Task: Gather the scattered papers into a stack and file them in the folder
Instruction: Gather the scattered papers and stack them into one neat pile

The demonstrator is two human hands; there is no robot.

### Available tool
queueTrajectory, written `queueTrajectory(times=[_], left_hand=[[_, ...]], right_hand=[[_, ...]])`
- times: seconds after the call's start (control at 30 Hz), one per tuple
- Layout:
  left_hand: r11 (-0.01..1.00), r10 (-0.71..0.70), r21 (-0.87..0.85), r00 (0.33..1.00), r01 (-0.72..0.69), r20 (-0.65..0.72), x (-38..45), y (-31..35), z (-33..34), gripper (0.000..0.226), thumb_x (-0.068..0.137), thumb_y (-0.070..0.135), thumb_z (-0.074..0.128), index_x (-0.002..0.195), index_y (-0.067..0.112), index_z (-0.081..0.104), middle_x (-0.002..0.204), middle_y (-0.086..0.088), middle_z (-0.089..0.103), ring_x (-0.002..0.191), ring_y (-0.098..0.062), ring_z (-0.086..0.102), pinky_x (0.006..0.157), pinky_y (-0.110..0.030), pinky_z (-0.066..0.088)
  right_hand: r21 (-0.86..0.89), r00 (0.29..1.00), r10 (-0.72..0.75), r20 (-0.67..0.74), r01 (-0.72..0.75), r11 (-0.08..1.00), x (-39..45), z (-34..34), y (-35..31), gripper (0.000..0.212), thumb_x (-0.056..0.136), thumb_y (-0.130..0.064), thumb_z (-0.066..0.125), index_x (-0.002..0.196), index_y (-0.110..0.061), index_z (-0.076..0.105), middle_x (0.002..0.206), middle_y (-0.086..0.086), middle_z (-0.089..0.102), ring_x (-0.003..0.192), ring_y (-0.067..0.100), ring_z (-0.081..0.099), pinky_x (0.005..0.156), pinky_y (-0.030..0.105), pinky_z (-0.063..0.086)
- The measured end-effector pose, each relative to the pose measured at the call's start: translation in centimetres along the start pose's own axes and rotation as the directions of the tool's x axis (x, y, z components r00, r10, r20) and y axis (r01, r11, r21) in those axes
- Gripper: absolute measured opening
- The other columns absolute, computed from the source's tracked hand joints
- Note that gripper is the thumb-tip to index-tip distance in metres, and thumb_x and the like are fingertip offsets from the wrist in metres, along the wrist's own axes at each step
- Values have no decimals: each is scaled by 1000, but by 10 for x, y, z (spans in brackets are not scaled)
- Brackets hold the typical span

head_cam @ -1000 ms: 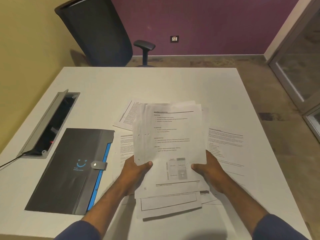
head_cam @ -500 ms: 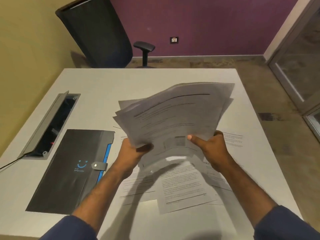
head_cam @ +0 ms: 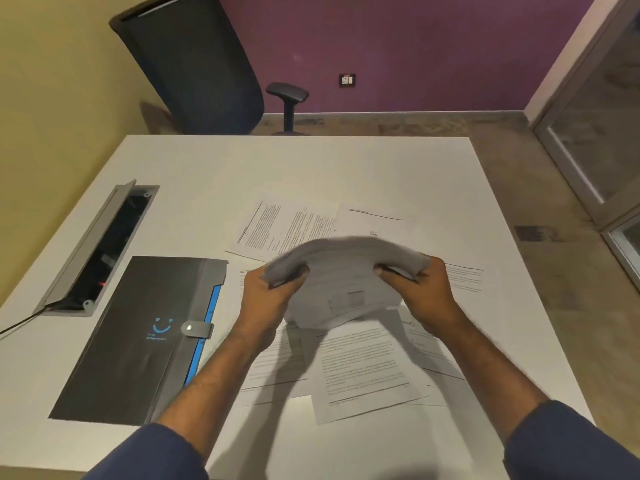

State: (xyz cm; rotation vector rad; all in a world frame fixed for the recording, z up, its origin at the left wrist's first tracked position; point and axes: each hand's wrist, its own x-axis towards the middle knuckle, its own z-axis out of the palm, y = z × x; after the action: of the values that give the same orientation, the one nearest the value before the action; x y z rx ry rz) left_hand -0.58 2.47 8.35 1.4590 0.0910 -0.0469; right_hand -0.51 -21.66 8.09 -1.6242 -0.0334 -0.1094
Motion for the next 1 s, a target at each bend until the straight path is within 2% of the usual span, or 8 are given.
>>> queueTrajectory(times=[0.17,0.3,0.47,0.57,0.63,0.7,0.8,1.0], left_hand=[[984,150,-90,986,-156,-69,-6,10,14,27,83,8,69,106,20,76,101,1,77,99,-14,70,84,-23,55],[980,161,-108,986,-165,-43,-9,8,19,30,84,11,71,100,36,77,99,6,78,99,-13,72,81,-24,56],[998,24,-60,998,-28,-58,-6,-5,2,18,80,22,76,97,29,78,103,1,78,101,-16,73,83,-28,58],[998,-56,8,997,56,-51,-7,-20,-2,20,82,10,77,93,27,76,94,5,80,89,-8,74,74,-24,57],[995,-92,39,993,95,-76,-9,-28,0,24,80,5,79,91,26,76,90,7,80,84,-6,74,77,-30,55],[996,-84,11,992,86,-97,-12,-31,2,24,79,6,81,88,27,78,90,6,79,84,-7,74,75,-30,56],[998,-43,-59,997,39,-70,-13,-32,-1,27,76,14,82,94,34,79,98,3,79,90,-12,75,73,-24,58],[991,-128,-36,991,127,-44,-22,-52,4,23,83,10,78,96,28,77,102,6,79,97,-10,73,73,-16,56]], right_hand=[[65,983,-118,-139,127,990,-9,15,-12,31,83,-8,75,90,-39,77,84,-14,77,81,4,73,69,17,56],[119,983,-97,-158,116,986,-15,27,-9,36,83,-7,76,90,-42,76,87,-16,78,82,6,75,66,17,57],[47,995,83,-49,-81,996,-8,12,9,29,76,-9,83,91,-32,72,84,-21,77,84,6,74,64,13,55],[35,981,194,-2,-194,980,-10,7,25,33,75,-9,83,101,-25,71,85,-18,77,86,7,74,69,17,57],[47,968,251,-31,-249,967,-12,12,31,26,75,-12,83,92,-28,73,86,-14,77,85,11,74,72,24,60],[78,967,242,-79,-236,969,-15,17,30,21,74,-16,84,80,-34,77,84,-14,78,83,11,75,66,21,58],[100,981,167,-101,-157,983,-18,17,27,29,73,-20,85,83,-46,77,85,-20,77,80,6,74,62,15,55],[119,952,281,-119,-267,956,-31,21,46,21,79,-8,79,89,-26,73,91,-3,78,80,8,75,64,17,57]])
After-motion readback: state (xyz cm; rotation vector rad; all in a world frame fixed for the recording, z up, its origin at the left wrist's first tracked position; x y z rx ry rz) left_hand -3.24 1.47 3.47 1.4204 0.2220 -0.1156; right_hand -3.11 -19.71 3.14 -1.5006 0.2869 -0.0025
